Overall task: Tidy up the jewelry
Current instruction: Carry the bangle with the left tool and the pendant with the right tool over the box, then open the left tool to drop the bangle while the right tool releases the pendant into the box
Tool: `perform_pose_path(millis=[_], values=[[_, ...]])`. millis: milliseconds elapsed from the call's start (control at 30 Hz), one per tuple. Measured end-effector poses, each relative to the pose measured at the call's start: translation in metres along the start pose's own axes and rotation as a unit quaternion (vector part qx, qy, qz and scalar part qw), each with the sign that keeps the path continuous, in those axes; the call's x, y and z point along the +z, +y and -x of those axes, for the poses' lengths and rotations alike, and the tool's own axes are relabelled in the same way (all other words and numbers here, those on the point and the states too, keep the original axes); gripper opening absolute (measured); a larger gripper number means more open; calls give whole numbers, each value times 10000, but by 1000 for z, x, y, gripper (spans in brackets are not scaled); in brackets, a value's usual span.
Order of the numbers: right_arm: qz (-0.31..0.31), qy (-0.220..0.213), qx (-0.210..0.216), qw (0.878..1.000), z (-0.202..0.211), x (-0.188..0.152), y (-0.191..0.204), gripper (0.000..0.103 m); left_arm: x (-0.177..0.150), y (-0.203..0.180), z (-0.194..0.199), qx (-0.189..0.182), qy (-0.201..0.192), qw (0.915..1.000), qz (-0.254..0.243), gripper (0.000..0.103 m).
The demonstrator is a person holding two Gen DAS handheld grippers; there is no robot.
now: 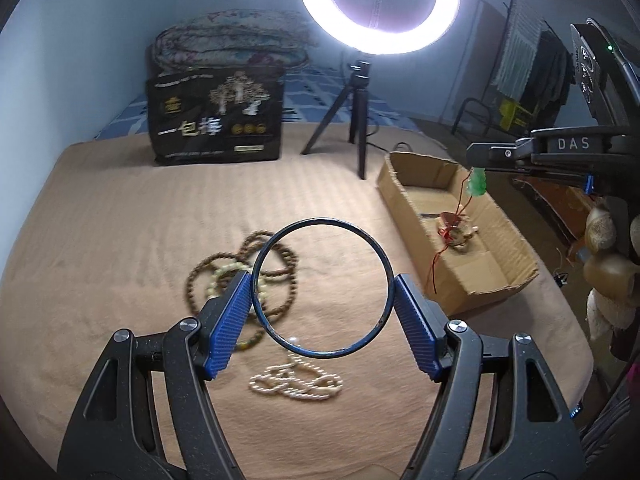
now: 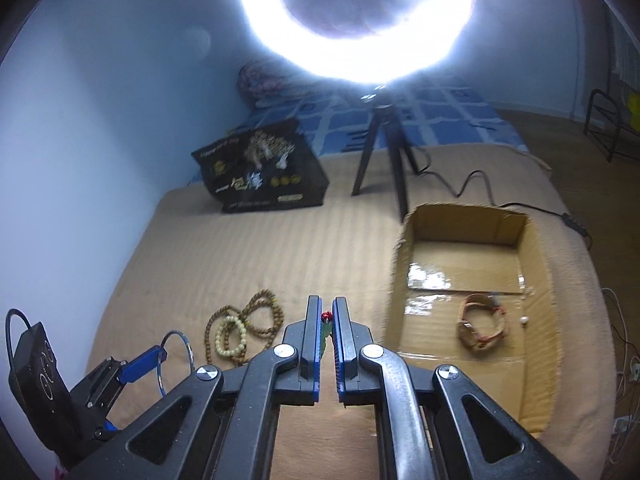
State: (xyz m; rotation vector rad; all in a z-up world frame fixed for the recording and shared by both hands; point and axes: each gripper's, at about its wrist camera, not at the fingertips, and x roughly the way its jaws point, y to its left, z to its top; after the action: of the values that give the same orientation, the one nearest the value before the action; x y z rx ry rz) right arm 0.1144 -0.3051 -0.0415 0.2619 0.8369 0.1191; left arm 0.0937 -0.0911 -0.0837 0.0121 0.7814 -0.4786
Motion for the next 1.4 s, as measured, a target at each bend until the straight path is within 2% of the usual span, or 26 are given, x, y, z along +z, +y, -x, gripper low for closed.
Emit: perform_pose_path(millis=[467, 1000, 1400], values=[[-427, -364, -420, 9975, 31, 13, -60, 3, 21, -59, -19, -346, -32, 9989, -315, 73], [-861, -51, -696, 9938, 11, 7, -114, 3, 35, -109, -72, -655, 225, 9964, -480, 73], [-1115, 232, -822, 9901, -10, -3, -140, 3, 35, -130, -104, -748, 487, 9942, -606, 73]])
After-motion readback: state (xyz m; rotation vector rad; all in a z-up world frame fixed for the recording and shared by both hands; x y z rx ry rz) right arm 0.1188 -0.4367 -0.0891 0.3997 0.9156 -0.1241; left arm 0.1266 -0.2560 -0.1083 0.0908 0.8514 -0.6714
